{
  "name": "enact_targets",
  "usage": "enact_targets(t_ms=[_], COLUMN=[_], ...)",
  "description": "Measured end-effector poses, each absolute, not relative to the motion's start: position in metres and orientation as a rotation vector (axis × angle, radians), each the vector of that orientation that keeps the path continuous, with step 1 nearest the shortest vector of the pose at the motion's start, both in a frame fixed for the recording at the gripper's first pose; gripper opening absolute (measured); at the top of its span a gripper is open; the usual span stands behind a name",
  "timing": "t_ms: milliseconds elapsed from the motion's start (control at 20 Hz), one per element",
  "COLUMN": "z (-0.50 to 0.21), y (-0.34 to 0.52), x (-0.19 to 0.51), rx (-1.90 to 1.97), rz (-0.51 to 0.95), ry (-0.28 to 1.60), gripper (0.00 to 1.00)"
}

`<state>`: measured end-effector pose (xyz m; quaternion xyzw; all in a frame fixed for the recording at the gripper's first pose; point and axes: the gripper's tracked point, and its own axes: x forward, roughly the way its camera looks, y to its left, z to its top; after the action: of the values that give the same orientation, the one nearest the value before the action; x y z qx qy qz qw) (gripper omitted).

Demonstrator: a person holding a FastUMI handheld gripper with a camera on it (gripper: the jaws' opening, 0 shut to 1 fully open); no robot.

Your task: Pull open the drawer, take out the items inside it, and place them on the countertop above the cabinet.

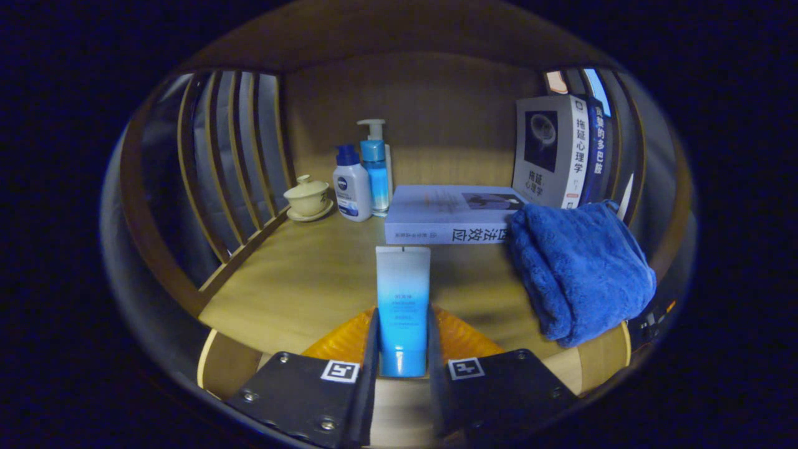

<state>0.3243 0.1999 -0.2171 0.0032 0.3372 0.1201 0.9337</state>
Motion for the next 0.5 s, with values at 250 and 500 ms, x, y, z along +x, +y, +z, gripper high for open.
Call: enact_targets(t_ms=[250,500], z=[-0.229,-0.23], y=[0.199,0.197], x=[0.339,0.343], rx=[-0.011,0.011], rz=[0.207,0.195], ry=[0.665,0.637], gripper=[0.37,0.43])
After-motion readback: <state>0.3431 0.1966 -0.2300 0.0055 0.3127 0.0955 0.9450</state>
